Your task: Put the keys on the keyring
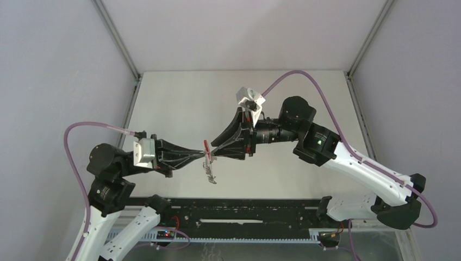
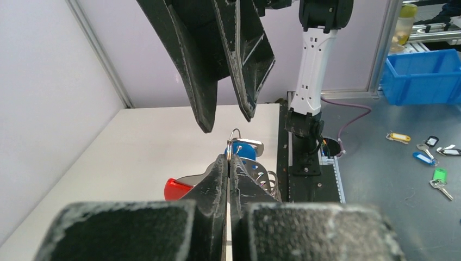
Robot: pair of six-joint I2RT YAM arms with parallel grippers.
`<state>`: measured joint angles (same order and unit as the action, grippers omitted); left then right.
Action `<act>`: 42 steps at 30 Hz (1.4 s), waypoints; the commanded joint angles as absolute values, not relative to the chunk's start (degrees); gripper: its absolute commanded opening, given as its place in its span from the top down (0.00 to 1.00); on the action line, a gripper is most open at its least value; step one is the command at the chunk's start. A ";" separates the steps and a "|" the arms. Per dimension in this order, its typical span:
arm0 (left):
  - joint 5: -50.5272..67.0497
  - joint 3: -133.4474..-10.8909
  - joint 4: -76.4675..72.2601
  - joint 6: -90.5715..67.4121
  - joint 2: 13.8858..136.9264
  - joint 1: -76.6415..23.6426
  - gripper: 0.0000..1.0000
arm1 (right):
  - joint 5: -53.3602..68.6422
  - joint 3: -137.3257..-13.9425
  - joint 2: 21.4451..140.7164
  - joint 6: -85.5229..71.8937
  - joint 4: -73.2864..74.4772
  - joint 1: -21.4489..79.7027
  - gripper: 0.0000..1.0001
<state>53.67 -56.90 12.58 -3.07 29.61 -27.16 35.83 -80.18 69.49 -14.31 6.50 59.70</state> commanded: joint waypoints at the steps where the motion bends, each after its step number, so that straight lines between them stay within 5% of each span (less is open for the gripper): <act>1: 52.02 -56.68 9.75 -3.59 29.62 -27.42 1.00 | 38.28 -81.37 70.57 -16.00 4.25 59.92 0.58; 10: 51.25 -56.73 10.10 -2.54 29.62 -27.42 1.00 | 38.85 -83.10 72.09 -15.89 5.74 60.29 0.69; 16: 51.27 -56.56 11.06 -1.31 29.22 -27.42 1.00 | 38.50 -83.28 72.12 -15.69 6.42 60.18 1.00; 42: 51.37 -56.09 7.00 -3.93 28.56 -27.42 1.00 | 42.35 -81.80 72.77 -16.41 10.53 58.54 1.00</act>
